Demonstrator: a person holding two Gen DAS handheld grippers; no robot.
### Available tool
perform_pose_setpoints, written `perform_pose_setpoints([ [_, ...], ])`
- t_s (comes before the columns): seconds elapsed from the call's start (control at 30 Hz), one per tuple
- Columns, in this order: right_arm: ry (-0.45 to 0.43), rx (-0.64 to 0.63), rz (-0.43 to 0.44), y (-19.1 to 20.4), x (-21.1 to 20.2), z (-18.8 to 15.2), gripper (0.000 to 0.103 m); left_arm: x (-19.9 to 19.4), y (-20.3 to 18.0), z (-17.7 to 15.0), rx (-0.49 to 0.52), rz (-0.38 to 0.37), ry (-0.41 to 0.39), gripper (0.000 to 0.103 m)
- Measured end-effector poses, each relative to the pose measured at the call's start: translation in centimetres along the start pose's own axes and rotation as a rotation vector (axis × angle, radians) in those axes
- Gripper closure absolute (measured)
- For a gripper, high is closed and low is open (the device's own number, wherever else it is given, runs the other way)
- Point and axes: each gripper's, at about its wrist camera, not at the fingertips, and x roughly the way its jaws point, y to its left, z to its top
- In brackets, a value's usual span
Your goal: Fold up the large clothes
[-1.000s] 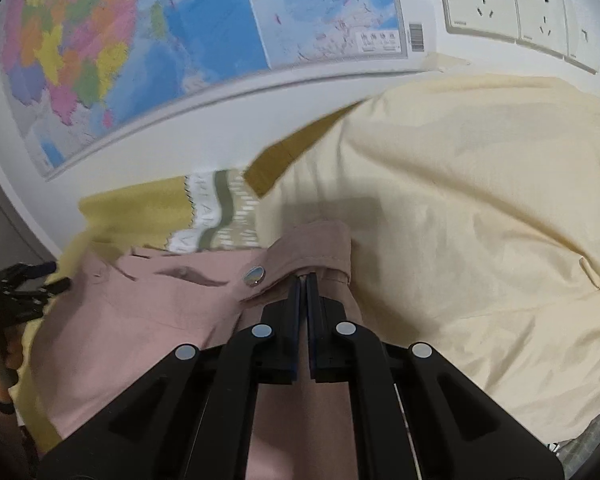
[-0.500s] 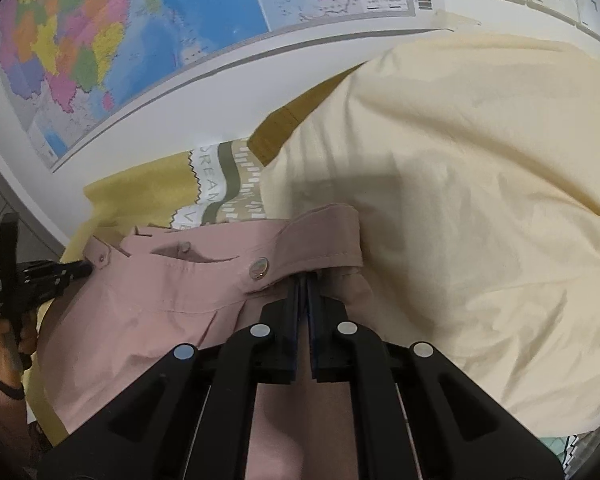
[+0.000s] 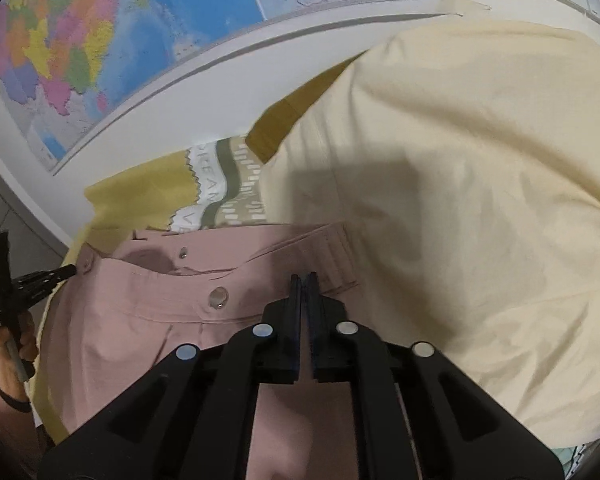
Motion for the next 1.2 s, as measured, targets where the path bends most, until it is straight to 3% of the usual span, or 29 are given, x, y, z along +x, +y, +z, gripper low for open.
perform_pose_setpoints([
  [0.03, -0.023, -0.007, 0.006, 0.0, -1.0, -0.1, 0.083, -0.6, 0.2, -0.2, -0.004, -0.039, -0.013, 0.076],
  [0.07, -0.042, -0.012, 0.009, 0.0, -1.9, -0.5, 0.055, -1.2, 0.2, -0.5, -0.001, -0.05, -0.029, 0.066],
  [0.1, -0.058, -0.025, 0.01, 0.0, -2.9, -0.9, 0.035, -2.0, 0.1, -0.8, 0.015, -0.047, -0.066, 0.053],
  [0.17, -0.039, -0.052, 0.017, 0.1, -3.7, -1.6, 0.03, -3.3, 0.1, -1.6, 0.038, -0.067, -0.094, 0.049],
  [0.27, 0.035, -0.099, -0.011, 0.2, -3.4, -3.2, 0.03, -3.8, -0.2, -3.0, 0.068, -0.106, -0.068, 0.048],
  [0.37, 0.067, -0.114, -0.041, 0.1, -2.9, -4.5, 0.037, -3.4, -0.8, -4.3, 0.092, -0.101, -0.04, 0.048],
  [0.57, 0.078, -0.099, -0.026, -0.2, -2.5, -5.0, 0.098, -2.6, -1.0, -6.2, 0.065, -0.16, -0.023, 0.049],
  [0.6, 0.061, -0.091, -0.034, -0.3, -2.7, -4.6, 0.099, -2.6, -1.0, -6.4, 0.06, -0.169, -0.025, 0.054],
  [0.63, 0.048, -0.079, -0.043, -0.3, -3.0, -4.5, 0.1, -2.3, -1.0, -6.4, 0.055, -0.168, -0.017, 0.071],
  [0.7, 0.006, -0.025, -0.038, -0.9, -3.5, -3.4, 0.1, -1.7, -0.9, -6.2, 0.047, -0.145, -0.005, 0.092],
  [0.77, -0.03, 0.006, -0.036, -1.4, -3.9, -2.8, 0.101, -1.9, -0.7, -5.9, 0.034, -0.137, -0.035, 0.099],
  [0.9, 0.028, 0.01, -0.055, -1.7, -1.7, -2.9, 0.101, -1.3, -0.1, -5.4, -0.029, -0.134, -0.034, 0.098],
  [0.97, 0.076, 0.015, -0.061, -1.8, -0.4, -3.8, 0.099, -0.8, -0.2, -5.8, -0.02, -0.119, -0.01, 0.093],
  [1.03, 0.075, 0.03, -0.057, -1.9, -0.7, -4.2, 0.094, -0.8, -0.2, -6.3, 0.001, -0.078, -0.008, 0.073],
  [1.13, 0.038, 0.093, -0.019, -3.0, -2.5, -4.2, 0.07, -2.0, 1.1, -6.5, -0.049, -0.104, -0.03, 0.064],
  [1.17, 0.029, 0.109, 0.003, -3.3, -3.0, -4.2, 0.05, -2.3, 1.5, -6.6, -0.062, -0.11, -0.036, 0.062],
  [1.2, 0.02, 0.12, 0.034, -3.5, -3.9, -4.4, 0.042, -2.8, 2.0, -6.8, -0.076, -0.115, -0.046, 0.056],
])
